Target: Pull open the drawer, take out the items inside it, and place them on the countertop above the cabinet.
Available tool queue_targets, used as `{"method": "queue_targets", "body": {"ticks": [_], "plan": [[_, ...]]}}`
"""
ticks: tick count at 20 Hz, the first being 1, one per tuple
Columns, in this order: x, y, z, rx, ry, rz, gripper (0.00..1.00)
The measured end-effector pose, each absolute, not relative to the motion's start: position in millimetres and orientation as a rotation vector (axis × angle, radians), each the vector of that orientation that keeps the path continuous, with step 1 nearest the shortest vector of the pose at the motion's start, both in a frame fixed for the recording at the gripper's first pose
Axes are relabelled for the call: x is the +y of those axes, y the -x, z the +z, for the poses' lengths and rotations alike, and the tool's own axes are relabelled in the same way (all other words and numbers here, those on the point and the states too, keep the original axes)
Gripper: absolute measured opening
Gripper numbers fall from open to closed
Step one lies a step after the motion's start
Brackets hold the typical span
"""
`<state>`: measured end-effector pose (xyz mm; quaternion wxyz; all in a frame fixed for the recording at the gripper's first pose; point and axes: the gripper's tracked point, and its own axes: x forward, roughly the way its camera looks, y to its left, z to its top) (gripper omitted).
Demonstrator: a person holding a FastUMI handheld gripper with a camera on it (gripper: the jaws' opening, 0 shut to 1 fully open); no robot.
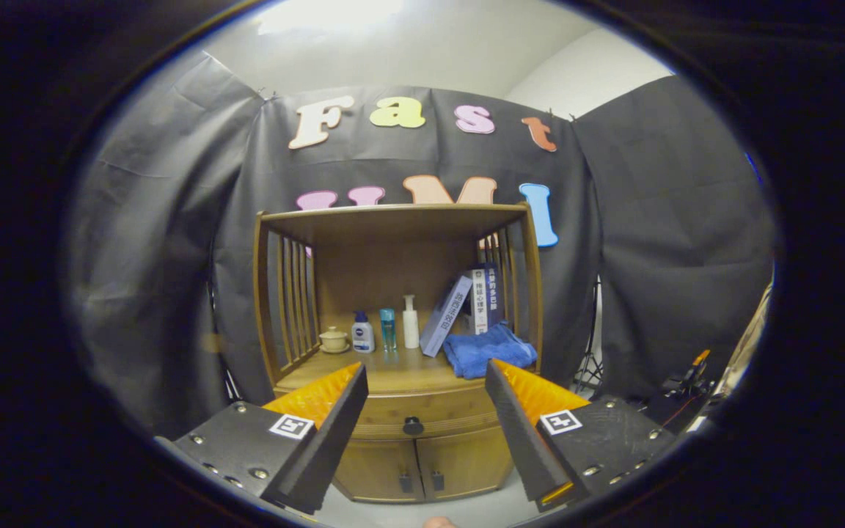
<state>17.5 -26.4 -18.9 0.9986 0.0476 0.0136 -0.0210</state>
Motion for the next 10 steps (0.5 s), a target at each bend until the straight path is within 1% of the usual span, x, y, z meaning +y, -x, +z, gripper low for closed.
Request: {"method": "queue_targets", "body": {"ticks": [5,10], "plan": [[-25,-43,-33,0.007,-0.083,0.002,0.96],[-26,-95,-110,0.116,-0.064,-0.007,0.96]]}}
